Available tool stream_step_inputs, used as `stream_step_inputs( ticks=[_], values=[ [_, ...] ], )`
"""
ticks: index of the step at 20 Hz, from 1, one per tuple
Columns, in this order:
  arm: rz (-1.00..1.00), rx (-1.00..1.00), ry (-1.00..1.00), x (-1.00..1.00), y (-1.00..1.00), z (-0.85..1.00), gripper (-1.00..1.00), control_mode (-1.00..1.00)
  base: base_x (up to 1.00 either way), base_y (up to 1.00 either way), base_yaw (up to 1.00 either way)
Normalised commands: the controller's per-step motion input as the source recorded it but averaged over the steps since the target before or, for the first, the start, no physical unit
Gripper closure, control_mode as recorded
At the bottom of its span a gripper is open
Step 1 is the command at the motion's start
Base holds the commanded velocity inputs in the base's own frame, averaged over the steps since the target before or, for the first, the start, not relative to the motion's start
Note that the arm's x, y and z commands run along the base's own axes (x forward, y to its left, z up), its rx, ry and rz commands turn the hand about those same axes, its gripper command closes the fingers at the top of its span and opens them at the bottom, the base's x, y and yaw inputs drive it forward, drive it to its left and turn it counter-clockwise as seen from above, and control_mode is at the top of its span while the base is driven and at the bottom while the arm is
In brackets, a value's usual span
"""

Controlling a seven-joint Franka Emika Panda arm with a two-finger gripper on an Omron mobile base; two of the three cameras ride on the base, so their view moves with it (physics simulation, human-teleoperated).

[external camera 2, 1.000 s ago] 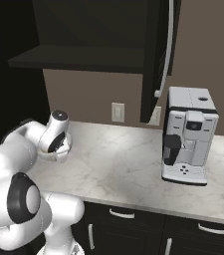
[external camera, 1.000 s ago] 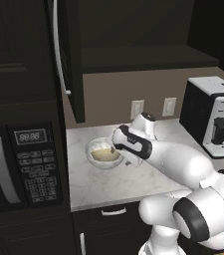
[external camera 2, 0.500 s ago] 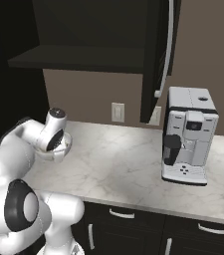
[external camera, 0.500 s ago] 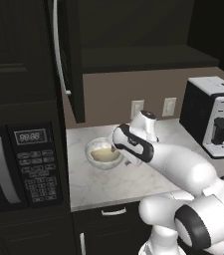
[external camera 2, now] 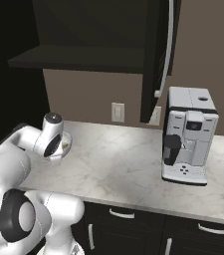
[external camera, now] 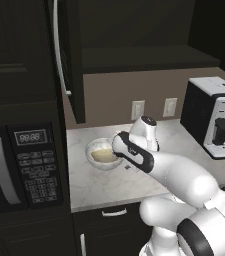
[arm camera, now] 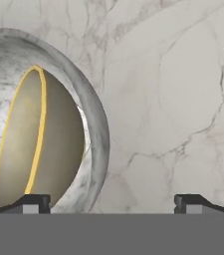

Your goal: Pick up the bowls on the counter and stack them on top of one another in the open cabinet. Place the smaller bowl on top of the larger bowl.

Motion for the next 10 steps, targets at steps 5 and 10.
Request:
stream_step_inputs(
  ticks=[5,10],
  values=[
    [-0.07,0.01,-0.02,0.00,0.00,0.00,-1.00,-1.00,0.00,0.00,0.00],
    [-0.05,0.00,-0.02,0.02,0.00,0.00,-1.00,-1.00,0.00,0.00,0.00]
  ],
)
